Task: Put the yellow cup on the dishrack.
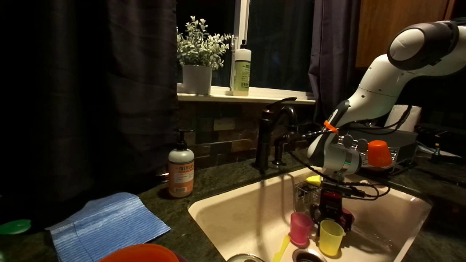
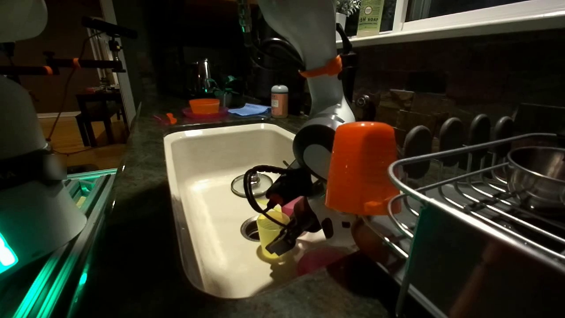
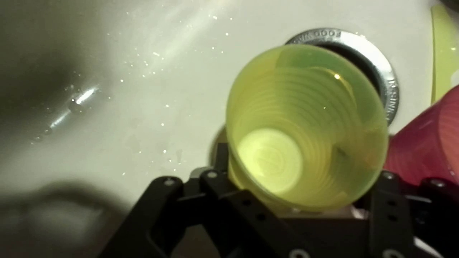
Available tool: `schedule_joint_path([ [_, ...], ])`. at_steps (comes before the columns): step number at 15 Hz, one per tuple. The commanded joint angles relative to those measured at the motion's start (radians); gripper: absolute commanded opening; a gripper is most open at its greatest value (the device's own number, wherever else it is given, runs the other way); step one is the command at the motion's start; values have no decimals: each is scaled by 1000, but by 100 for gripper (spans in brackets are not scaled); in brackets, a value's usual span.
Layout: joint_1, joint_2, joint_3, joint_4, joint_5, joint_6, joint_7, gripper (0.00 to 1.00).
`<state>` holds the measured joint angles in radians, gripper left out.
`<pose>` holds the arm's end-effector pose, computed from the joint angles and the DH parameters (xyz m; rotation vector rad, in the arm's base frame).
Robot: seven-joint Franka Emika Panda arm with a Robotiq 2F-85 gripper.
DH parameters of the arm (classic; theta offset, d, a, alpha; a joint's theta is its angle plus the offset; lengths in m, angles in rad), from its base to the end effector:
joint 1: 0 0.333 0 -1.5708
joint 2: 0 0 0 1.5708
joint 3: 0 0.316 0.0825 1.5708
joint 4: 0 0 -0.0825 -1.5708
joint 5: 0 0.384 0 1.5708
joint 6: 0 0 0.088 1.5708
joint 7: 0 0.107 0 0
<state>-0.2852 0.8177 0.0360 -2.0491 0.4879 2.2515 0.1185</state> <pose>0.4731 -0.1038 0.0050 -2.4757 1.0486 0.8125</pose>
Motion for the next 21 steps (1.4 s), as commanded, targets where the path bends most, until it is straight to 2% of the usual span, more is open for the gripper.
schedule_joint_path([
  [1, 58, -69, -33, -53, 24, 15, 72, 47],
  [13, 243, -374, -122, -287, -15, 193, 374, 47],
  [21, 307, -551, -144, -409, -73, 306, 512, 47],
])
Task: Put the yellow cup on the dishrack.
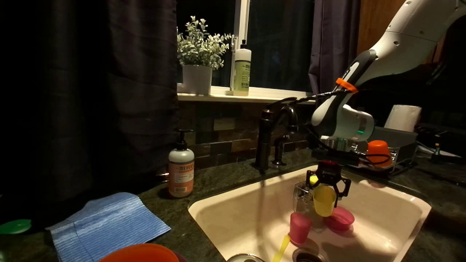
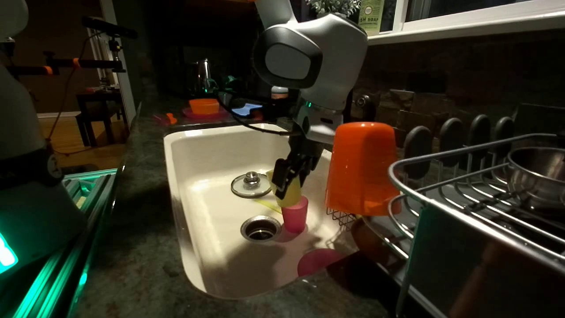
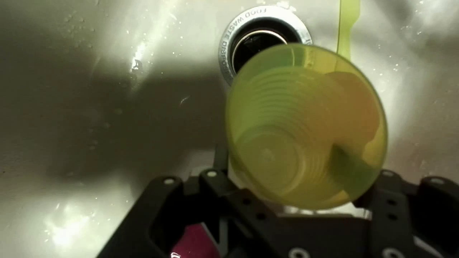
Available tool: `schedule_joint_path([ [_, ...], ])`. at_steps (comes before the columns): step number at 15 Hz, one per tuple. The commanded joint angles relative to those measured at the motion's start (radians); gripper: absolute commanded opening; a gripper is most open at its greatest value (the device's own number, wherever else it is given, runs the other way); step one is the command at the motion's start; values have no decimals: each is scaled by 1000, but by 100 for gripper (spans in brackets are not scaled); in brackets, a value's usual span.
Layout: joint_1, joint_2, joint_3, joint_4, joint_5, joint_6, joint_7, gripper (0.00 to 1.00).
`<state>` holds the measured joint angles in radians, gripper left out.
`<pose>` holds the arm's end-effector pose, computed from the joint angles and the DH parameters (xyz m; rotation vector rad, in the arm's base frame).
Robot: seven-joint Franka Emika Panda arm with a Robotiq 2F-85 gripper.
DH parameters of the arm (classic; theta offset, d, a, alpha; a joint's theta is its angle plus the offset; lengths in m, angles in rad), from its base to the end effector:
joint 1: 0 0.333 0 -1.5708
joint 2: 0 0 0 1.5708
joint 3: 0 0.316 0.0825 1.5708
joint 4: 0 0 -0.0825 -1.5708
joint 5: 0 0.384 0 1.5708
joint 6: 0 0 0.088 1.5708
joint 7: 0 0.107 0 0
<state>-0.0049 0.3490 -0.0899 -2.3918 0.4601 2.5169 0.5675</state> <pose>0.4701 -0.0515 0.1569 -2.5668 1.5116 0.3765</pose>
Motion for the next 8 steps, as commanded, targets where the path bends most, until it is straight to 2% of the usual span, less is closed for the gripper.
schedule_joint_path([
  [1, 30, -100, -21, -74, -65, 54, 77, 47],
  [4, 38, -147, -40, -84, -152, 86, 133, 47],
  [8, 54, -195, -78, -90, -352, 136, 271, 47],
])
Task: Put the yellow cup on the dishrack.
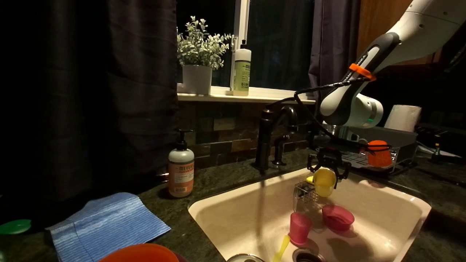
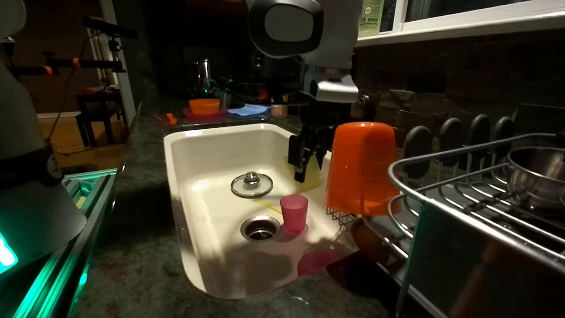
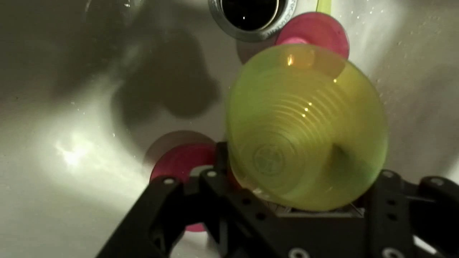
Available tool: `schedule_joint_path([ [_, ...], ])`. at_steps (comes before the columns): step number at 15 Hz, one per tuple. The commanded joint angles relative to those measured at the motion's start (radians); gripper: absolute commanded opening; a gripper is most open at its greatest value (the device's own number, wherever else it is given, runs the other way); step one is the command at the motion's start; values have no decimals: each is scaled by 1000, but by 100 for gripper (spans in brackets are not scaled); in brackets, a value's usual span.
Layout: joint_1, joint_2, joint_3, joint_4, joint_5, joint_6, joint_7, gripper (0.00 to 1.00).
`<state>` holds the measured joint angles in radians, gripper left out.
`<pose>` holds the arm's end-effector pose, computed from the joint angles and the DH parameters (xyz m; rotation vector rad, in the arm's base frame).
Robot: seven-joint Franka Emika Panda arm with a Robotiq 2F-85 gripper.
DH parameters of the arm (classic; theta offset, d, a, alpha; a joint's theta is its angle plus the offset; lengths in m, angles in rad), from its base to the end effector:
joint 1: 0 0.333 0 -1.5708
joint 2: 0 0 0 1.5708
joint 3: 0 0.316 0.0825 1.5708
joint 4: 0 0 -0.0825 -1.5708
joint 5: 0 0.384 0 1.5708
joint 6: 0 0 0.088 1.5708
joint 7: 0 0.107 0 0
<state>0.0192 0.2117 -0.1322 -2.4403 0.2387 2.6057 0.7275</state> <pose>0.4793 -0.0613 0.2143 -2.6570 1.5323 0.1022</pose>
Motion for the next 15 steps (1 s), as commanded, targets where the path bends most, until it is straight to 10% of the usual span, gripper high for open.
schedule_joint_path([
  [1, 32, -71, -44, -43, -182, 56, 153, 47],
  [8, 22, -185, -75, -43, -638, 69, 474, 47],
  [15, -68, -310, -11, -53, -744, 86, 504, 47],
])
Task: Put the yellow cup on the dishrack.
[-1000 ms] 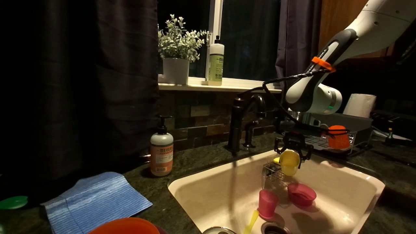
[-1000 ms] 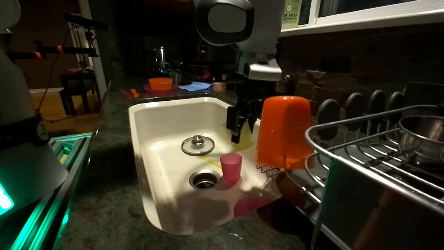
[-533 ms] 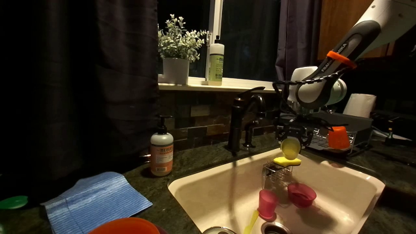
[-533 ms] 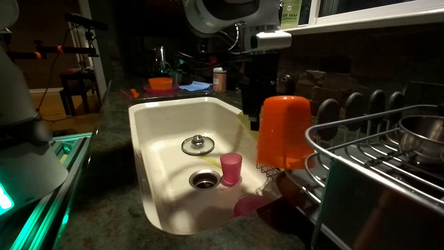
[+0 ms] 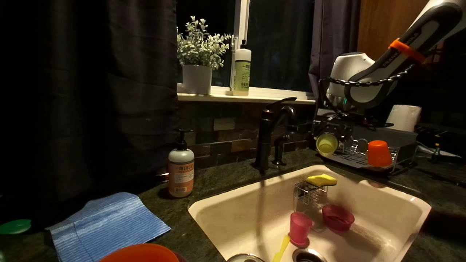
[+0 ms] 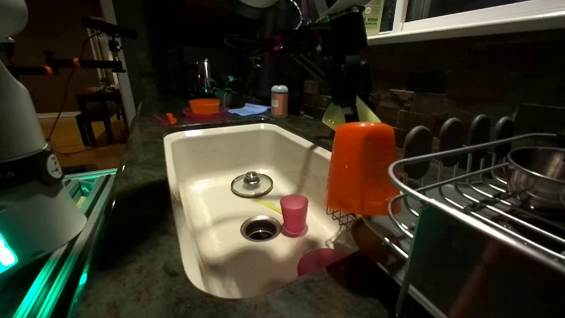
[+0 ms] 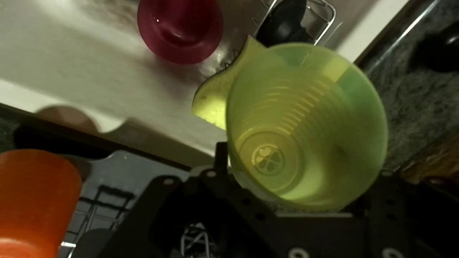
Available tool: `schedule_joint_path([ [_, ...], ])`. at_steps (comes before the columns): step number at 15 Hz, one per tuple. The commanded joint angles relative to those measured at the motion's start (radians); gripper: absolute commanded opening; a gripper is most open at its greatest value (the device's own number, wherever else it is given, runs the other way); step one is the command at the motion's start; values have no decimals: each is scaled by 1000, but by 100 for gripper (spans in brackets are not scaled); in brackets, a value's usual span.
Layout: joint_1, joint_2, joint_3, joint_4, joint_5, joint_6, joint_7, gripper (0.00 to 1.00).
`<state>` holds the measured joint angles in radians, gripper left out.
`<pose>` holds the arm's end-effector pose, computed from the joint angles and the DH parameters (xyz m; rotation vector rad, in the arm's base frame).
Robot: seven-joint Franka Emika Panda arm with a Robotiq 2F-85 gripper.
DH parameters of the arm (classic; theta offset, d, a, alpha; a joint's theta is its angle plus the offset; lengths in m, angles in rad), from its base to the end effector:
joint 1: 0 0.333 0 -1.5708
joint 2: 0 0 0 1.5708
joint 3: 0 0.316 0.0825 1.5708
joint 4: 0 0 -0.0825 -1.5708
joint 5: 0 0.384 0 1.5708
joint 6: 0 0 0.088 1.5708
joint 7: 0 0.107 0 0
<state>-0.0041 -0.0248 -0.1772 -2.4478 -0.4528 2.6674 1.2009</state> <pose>0.4927 -0.0772 0.3316 2.6303 -1.4426 0.5005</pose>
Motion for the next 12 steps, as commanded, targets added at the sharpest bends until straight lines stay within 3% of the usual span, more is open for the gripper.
schedule_joint_path([
  [1, -49, -15, 46, 0, -5, -1, -5, 47],
  [2, -58, -26, 54, 1, -5, -1, -8, 72],
  [5, -66, -21, 61, 2, -6, -1, -10, 72],
  [6, -65, -18, 61, 2, -6, -1, -9, 47],
  [12, -114, -78, 88, 10, -401, -43, 197, 47],
])
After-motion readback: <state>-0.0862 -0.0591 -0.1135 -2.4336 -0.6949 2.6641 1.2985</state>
